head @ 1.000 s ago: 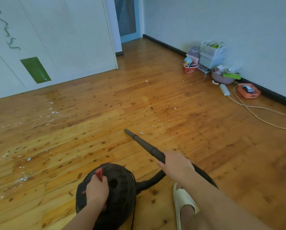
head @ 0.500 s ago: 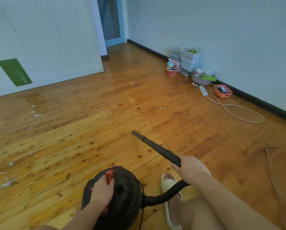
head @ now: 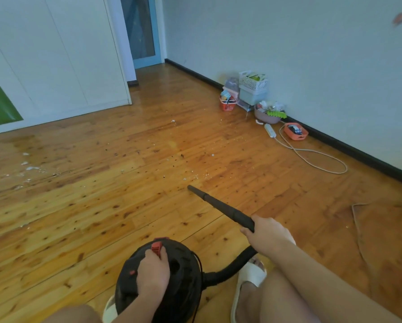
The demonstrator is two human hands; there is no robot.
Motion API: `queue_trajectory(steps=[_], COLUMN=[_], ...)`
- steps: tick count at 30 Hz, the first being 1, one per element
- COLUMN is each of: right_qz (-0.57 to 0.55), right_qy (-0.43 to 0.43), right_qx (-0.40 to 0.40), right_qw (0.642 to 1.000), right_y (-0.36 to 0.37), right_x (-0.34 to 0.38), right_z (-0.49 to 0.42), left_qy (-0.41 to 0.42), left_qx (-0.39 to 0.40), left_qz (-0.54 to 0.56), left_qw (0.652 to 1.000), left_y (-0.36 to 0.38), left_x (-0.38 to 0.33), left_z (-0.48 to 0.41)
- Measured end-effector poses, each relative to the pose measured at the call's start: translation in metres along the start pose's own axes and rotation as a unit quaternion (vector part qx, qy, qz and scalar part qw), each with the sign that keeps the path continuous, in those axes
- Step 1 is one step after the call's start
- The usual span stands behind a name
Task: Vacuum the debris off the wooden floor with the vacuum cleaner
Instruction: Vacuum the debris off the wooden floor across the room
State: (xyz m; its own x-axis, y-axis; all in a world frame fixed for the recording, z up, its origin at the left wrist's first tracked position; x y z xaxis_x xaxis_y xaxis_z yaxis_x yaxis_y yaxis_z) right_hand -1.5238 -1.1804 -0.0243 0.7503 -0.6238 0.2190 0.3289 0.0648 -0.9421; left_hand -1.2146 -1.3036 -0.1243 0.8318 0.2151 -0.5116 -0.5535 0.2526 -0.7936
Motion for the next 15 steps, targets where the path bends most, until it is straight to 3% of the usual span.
queue_trajectory(steps=[15], right_qz=[-0.030], right_qy=[0.085], right_qx=[-0.024], right_qw=[0.996], right_y=[0.001], right_x=[-0.096], right_z=[-0.019], left_qy=[0.151], left_qx=[0.004], left_qz=[-0.075], left_qw=[0.986], left_y=[0.049], left_x=[-0.093], left_z=[-0.044])
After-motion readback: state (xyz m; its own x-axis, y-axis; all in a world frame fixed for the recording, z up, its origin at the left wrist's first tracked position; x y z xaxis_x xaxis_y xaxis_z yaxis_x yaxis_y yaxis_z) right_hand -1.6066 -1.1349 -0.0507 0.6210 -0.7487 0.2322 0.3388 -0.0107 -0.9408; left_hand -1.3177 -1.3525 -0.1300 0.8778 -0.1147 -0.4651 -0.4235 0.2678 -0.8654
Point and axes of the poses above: each hand's wrist, its own z-axis away from the middle knuckle, its own y-axis out of the palm, x = y × z, the point moved 8 cm from there along -z, towards the middle knuckle, and after that the axes turned 3 degrees about -x, right-handed, at the moved point
